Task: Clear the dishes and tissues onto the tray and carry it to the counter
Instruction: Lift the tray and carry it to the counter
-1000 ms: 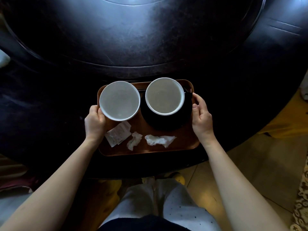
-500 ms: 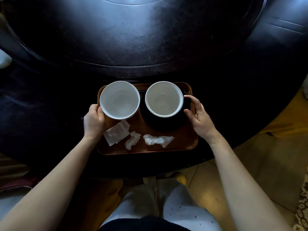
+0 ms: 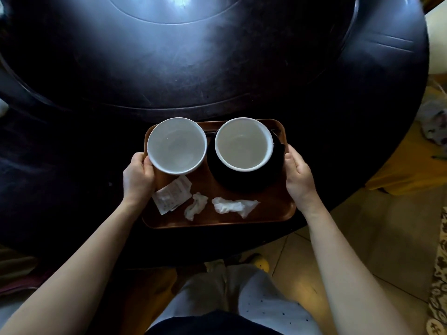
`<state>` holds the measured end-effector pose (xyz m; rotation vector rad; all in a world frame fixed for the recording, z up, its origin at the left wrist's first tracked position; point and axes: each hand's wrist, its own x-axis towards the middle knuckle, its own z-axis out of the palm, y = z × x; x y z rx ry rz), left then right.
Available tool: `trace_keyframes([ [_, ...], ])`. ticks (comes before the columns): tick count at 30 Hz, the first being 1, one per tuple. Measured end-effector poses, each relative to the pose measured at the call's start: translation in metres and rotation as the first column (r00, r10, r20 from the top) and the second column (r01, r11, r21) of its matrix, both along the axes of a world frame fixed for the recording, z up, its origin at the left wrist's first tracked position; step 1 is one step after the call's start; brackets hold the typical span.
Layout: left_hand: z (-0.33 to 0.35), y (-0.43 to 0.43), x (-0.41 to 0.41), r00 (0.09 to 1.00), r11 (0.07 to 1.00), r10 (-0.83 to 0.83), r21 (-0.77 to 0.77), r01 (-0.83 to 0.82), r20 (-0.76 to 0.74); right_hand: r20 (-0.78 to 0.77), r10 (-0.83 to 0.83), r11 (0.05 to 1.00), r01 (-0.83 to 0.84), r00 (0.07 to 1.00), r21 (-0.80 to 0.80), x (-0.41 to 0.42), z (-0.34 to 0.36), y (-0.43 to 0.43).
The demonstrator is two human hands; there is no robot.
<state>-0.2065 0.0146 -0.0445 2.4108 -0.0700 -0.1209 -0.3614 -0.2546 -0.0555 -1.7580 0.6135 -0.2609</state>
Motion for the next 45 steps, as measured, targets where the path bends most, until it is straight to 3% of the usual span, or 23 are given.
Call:
trace_keyframes([
  [15,0.059,-0.118,-0.017,0.961,0.964,-0.260,-0.031,0.264,0.090,0.038,-0.304,0.950,0.306,0.952,-0.064,-0.078,0.053,-0.080],
  [21,0.082,-0.189,-0.046,0.899,0.907,-0.416,-0.014,0.421,0.138,0.119,-0.425,0.895,0.436,0.897,-0.092,-0.140,0.092,-0.114],
  [26,0.094,-0.254,-0.084,0.830,0.838,-0.535,-0.021,0.545,0.157,0.123,-0.540,0.798,0.552,0.833,-0.239,-0.205,0.114,-0.139],
  [31,0.108,-0.322,-0.125,0.711,0.714,-0.687,-0.044,0.699,0.152,0.115,-0.719,0.637,0.716,0.686,-0.287,-0.274,0.127,-0.151],
  [35,0.120,-0.374,-0.159,0.573,0.574,-0.801,-0.050,0.818,0.176,0.136,-0.852,0.471,0.854,0.505,-0.222,-0.318,0.136,-0.145],
  [45,0.134,-0.480,-0.264,0.065,0.063,-0.978,-0.016,0.998,0.196,0.051,-0.999,-0.005,0.957,0.010,-0.291,-0.403,0.153,-0.086],
])
